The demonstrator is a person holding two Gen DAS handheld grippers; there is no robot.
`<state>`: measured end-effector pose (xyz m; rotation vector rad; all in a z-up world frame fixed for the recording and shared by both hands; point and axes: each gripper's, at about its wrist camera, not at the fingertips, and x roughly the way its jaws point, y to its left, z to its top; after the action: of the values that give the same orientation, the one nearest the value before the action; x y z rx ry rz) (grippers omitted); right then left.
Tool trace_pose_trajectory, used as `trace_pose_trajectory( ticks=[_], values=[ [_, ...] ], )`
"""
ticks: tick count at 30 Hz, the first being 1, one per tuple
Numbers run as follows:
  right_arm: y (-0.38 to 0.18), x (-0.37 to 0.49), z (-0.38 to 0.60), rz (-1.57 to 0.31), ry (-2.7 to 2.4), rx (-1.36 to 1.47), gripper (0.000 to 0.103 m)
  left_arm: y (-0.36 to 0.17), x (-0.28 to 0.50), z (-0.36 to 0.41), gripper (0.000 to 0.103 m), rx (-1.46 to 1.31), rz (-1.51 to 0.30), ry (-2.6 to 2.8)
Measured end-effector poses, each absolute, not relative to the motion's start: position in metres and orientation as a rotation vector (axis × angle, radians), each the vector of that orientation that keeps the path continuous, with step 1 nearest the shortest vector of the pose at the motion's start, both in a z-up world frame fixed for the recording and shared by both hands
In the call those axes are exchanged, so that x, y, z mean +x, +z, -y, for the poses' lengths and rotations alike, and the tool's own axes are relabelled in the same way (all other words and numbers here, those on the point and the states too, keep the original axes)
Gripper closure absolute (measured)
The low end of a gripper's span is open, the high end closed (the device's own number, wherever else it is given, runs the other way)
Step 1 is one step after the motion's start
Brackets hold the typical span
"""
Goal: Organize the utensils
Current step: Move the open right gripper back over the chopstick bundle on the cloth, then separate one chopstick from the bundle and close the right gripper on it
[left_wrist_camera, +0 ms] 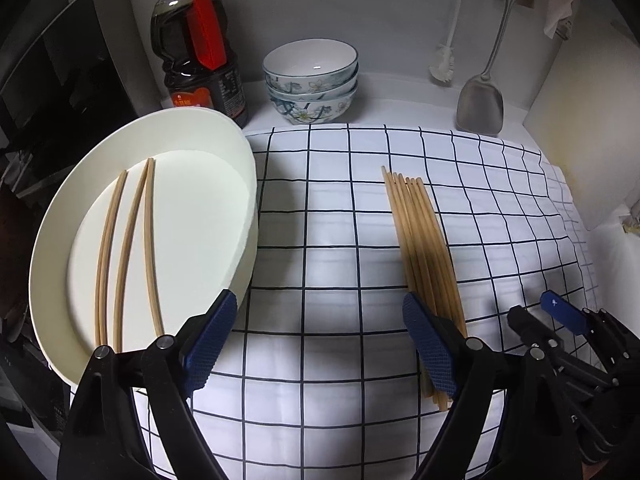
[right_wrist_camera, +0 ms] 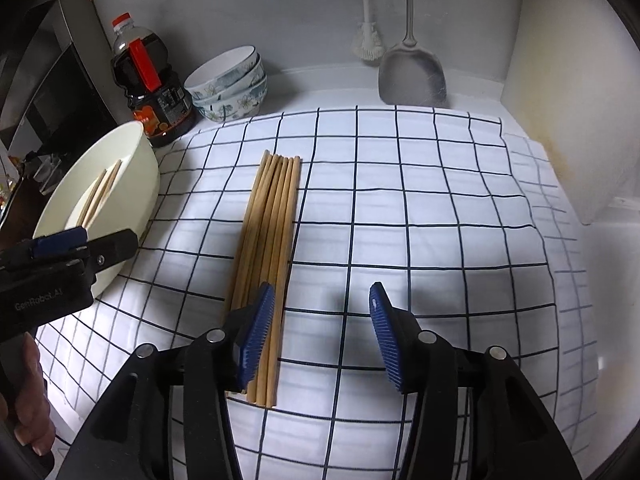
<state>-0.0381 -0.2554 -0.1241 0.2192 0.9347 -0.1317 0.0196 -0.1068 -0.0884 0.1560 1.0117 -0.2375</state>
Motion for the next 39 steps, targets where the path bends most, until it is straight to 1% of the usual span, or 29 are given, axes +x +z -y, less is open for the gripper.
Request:
trace_pose_trajectory(
  ticks=[8, 17, 30, 39],
  values=[
    [-0.148, -0.025, 0.253, -0.96, -0.105, 0.208, 0.055, -0.1, 0.021, 0.111, 0.016, 0.171, -1.0, -0.228],
    [-0.166, -0.016, 0.248, -0.987, -0.097, 0.2, 0.055, -0.108, 0.02, 0.11, 0.016, 0.168, -1.002, -0.23],
    [-0.167, -0.016, 0.238, -0.989, -0.103, 0.09, 0.055, -0.118, 0.016, 0.116, 0.016, 0.167, -1.021, -0.24],
    [-0.17, -0.017, 0.247, -0.981, -0.12, 0.067, 0.055, -0.126, 0.015, 0.125, 0.016, 0.18, -1.03, -0.253]
  ],
)
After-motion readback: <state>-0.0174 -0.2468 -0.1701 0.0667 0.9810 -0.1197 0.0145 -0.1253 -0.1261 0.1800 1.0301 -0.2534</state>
